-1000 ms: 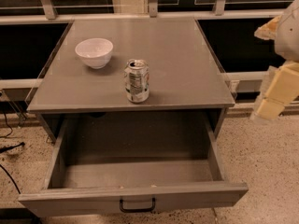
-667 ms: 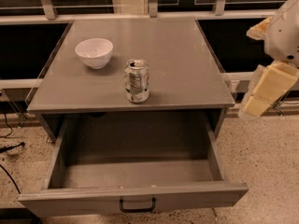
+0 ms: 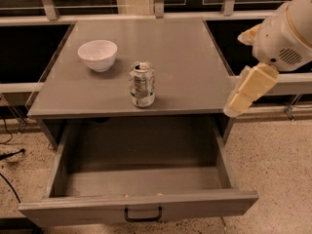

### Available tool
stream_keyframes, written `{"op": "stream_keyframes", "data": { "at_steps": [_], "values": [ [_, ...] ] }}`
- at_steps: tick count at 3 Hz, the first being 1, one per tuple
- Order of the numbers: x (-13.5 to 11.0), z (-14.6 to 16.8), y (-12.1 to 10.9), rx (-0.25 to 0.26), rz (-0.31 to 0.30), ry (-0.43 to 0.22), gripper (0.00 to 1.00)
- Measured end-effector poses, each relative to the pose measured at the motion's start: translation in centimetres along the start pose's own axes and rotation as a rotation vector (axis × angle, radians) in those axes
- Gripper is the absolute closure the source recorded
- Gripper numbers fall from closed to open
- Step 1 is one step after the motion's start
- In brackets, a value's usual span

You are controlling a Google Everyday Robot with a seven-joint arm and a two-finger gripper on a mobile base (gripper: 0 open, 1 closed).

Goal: Place 7up can into top drawer

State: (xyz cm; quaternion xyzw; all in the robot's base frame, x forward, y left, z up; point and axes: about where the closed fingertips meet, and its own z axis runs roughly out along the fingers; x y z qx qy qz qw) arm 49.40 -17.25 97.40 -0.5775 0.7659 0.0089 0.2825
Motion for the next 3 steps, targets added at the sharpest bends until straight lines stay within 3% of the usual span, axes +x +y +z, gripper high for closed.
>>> {"op": "stream_keyframes", "data": {
  "at_steps": [2, 3],
  "values": [
    [-3.8, 4.3, -4.1, -0.132, -0.103, -0.004, 0.0],
    [-7.2, 6.3, -4.4, -0.207, -0.16, -0.023, 0.0]
  ]
}}
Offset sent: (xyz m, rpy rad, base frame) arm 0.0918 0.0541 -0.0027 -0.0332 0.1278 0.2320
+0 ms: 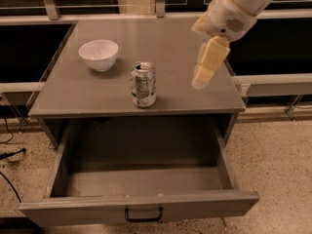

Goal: Place 7up can into top drawer

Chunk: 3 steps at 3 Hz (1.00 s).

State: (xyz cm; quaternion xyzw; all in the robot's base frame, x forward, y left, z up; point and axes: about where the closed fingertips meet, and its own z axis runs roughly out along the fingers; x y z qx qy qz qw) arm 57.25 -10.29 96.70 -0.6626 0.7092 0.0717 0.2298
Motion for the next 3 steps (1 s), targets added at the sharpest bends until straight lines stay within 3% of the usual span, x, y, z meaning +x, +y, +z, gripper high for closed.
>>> {"op": "stream_keyframes", "data": {
  "at_steps": [1, 3],
  "values": [
    [-1.77, 1.36, 0.18, -0.033, -0.024, -0.024, 0.0],
    [-1.85, 2.33, 0.13, -0.047, -0.024, -0.034, 0.0]
  ]
}}
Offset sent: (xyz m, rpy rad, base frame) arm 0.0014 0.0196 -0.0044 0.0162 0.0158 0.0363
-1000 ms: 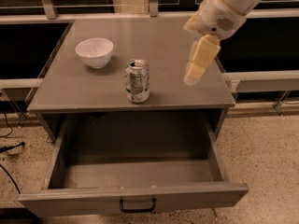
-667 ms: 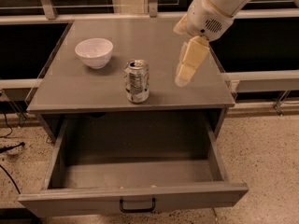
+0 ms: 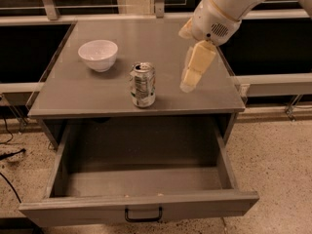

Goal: Place 7up can into top drawer

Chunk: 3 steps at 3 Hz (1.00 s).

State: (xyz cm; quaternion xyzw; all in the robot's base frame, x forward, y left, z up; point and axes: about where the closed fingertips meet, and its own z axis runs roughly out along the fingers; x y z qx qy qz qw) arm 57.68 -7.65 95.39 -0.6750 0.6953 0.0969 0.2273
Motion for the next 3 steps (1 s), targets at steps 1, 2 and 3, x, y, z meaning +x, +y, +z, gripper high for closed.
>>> {"op": "stream_keyframes", "data": {
  "at_steps": [1, 2, 3],
  "values": [
    [-0.3, 1.7, 0.1, -0.029, -0.003, -0.022, 0.0],
    [-0.9, 3.3, 0.0, -0.049, -0.008, -0.063, 0.0],
    [-1.9, 4.7, -0.2, -0.069, -0.001, -0.126, 0.0]
  ]
}}
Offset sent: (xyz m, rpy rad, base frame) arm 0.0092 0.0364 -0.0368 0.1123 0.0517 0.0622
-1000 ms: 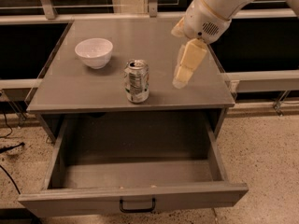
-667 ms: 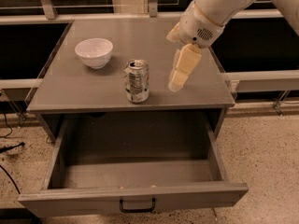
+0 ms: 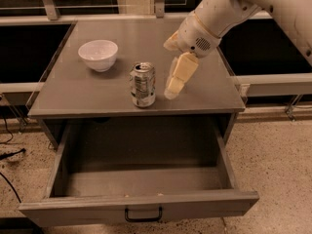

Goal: Place 7up can into top drawer

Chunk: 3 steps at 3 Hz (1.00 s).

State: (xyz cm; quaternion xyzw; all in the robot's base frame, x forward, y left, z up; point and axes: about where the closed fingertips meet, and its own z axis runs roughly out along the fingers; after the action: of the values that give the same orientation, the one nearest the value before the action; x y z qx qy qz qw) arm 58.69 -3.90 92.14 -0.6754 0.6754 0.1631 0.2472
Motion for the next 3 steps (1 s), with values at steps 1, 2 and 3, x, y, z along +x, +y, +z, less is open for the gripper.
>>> {"op": "stream_keyframes", "data": {
  "at_steps": [1, 2, 3],
  "values": [
    [-0.9, 1.3, 0.0, -0.026, 0.009, -0.062, 0.0],
    [-1.7, 2.4, 0.3, -0.051, 0.016, -0.105, 0.0],
    [-2.3, 3.3, 0.7, -0.074, 0.018, -0.131, 0.0]
  ]
}}
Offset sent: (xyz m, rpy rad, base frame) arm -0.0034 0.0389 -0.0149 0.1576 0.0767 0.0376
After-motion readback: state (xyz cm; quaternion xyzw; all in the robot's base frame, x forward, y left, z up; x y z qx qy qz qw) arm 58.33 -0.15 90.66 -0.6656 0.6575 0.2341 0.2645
